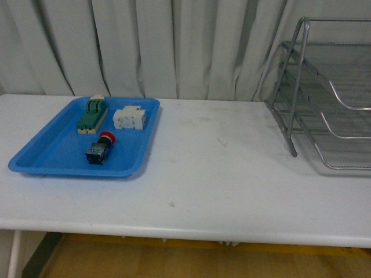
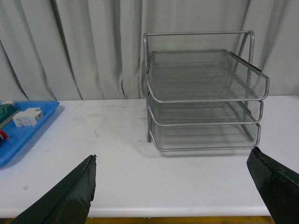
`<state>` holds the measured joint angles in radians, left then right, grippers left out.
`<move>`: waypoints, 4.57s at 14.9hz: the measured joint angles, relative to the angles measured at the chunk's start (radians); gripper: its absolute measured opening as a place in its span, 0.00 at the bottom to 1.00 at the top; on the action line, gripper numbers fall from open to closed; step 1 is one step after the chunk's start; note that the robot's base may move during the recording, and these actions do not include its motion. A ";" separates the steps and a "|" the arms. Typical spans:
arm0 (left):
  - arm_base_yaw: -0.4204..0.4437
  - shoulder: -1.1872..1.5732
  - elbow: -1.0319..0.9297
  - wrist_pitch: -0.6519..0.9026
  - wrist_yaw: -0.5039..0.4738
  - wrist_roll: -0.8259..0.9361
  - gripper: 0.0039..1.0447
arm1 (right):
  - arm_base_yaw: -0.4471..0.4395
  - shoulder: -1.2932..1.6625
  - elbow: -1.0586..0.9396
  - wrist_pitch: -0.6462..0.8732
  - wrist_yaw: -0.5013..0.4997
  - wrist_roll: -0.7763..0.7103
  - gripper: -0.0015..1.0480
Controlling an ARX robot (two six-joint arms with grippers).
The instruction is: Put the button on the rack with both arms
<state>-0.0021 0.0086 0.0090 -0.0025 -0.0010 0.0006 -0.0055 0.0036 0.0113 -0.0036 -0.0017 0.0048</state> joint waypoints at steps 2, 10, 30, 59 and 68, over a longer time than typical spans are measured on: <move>0.000 0.000 0.000 0.000 0.000 0.000 0.94 | 0.000 0.000 0.000 0.000 0.000 0.000 0.94; 0.000 0.000 0.000 0.000 0.000 0.000 0.94 | 0.000 0.000 0.000 -0.001 0.000 0.000 0.94; 0.000 0.000 0.000 0.000 0.001 0.000 0.94 | -0.510 2.191 0.787 1.291 -0.616 1.415 0.94; 0.000 0.000 0.000 0.000 0.001 0.000 0.94 | -0.430 2.393 1.061 1.144 -0.577 1.275 0.75; 0.000 0.000 0.000 0.000 0.001 0.000 0.94 | -0.395 2.413 1.086 1.193 -0.567 1.365 0.04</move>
<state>-0.0021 0.0086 0.0090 -0.0029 -0.0002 0.0002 -0.4004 2.4168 1.0969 1.1892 -0.5686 1.3693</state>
